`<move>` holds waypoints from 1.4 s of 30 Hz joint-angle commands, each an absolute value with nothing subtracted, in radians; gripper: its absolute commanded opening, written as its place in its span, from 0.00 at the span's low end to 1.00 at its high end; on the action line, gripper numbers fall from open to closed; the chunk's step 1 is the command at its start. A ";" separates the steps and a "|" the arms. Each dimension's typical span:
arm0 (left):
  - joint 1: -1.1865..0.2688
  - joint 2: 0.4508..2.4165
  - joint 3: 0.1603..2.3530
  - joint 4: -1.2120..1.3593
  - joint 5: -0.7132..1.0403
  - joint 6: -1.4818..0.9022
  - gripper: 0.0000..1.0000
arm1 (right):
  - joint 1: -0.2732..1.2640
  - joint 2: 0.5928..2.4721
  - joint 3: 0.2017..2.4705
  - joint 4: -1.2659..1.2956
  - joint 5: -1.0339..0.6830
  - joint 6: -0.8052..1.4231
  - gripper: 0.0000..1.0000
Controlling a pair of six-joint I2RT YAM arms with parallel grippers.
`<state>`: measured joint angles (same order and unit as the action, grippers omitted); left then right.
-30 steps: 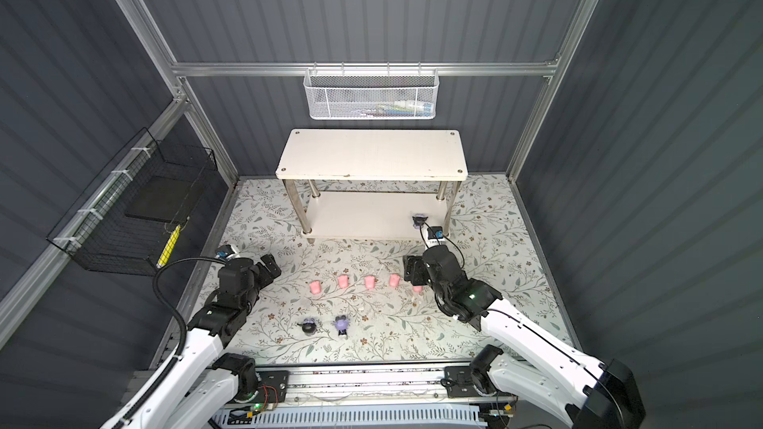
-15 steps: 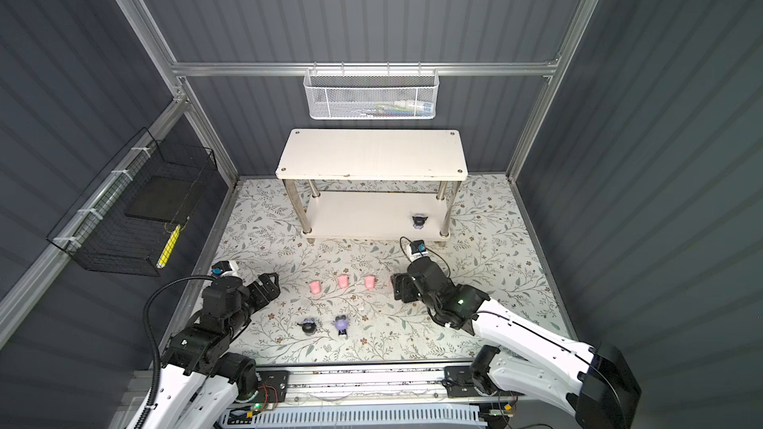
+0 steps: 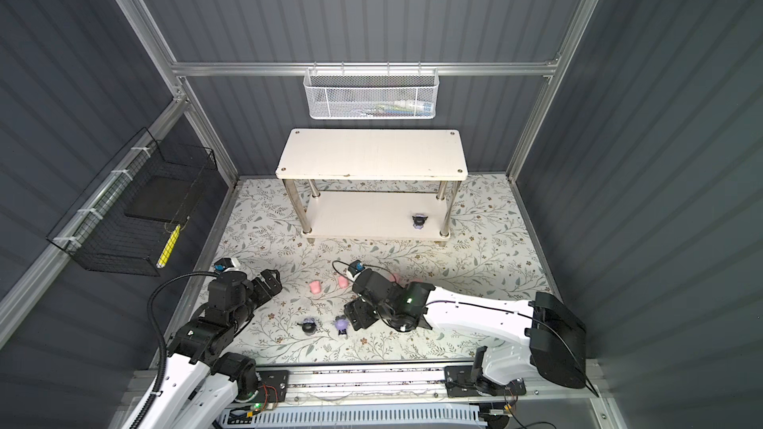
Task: Place and organize the plastic toys onto the shelf
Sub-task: 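Move the right gripper over the purple toy with black striped bow, then lower the right gripper and close it on the purple toy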
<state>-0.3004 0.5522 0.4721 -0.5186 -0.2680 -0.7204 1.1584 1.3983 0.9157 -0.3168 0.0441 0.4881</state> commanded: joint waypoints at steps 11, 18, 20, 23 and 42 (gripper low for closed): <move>-0.302 0.603 0.462 -0.346 -0.379 -0.714 1.00 | 1.211 1.676 1.112 -0.507 -0.048 0.389 0.81; -0.302 0.604 0.451 -0.327 -0.393 -0.716 1.00 | 1.221 1.739 1.158 -0.519 -0.041 0.365 0.80; -0.302 0.610 0.447 -0.321 -0.393 -0.715 1.00 | 1.220 1.750 1.166 -0.517 -0.038 0.358 0.80; -0.302 0.621 0.445 -0.312 -0.393 -0.716 1.00 | 1.221 1.769 1.179 -0.520 -0.033 0.351 0.79; -0.302 0.611 0.436 -0.326 -0.419 -0.714 1.00 | 1.218 1.868 1.236 -0.522 0.024 0.303 0.71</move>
